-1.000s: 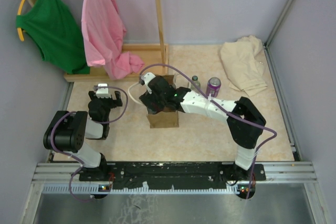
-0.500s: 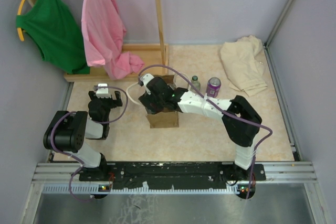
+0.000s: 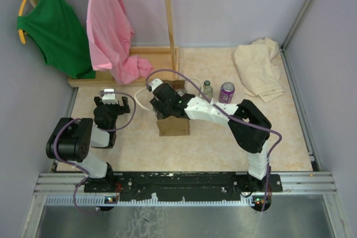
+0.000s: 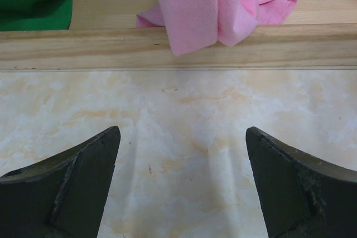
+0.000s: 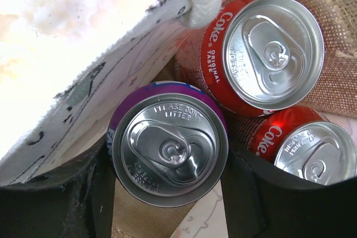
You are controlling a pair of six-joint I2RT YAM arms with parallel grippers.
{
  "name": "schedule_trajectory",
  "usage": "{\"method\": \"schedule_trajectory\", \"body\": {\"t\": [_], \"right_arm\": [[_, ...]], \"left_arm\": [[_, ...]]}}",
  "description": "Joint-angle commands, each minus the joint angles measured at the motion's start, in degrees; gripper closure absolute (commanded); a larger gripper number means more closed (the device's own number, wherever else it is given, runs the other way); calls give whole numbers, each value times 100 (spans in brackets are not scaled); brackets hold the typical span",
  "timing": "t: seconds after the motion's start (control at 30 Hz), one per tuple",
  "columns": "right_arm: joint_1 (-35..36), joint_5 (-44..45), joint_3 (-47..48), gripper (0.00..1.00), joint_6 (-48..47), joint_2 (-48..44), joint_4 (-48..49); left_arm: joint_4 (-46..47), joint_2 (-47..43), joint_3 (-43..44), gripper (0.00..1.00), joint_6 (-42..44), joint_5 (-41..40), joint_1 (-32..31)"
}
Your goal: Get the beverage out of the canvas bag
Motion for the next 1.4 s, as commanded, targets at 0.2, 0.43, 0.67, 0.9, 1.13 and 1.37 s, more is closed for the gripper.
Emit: {"method": "schedule_trajectory", "body": {"t": [0.2, 0.43, 0.67, 0.9, 1.13, 1.37], "right_arm": [[82, 107, -39, 79, 45, -391, 250], [94, -22, 25, 100, 63, -830, 251], [126, -183, 212, 100, 4, -1568, 343], [126, -120, 532, 100, -149, -2166, 302], [125, 688, 898, 100, -423, -2696, -58], [125, 2046, 825, 100, -887, -3415, -33]], "left_arm": [[162, 58, 74, 0, 23, -36, -49], [163, 60, 74, 0, 27, -35, -48], [162, 60, 74, 0, 21, -38, -47], [162, 65, 76, 0, 23, -36, -49], [162, 60, 78, 0, 24, -36, -49], [158, 60, 75, 0, 27, -32, -42]]}}
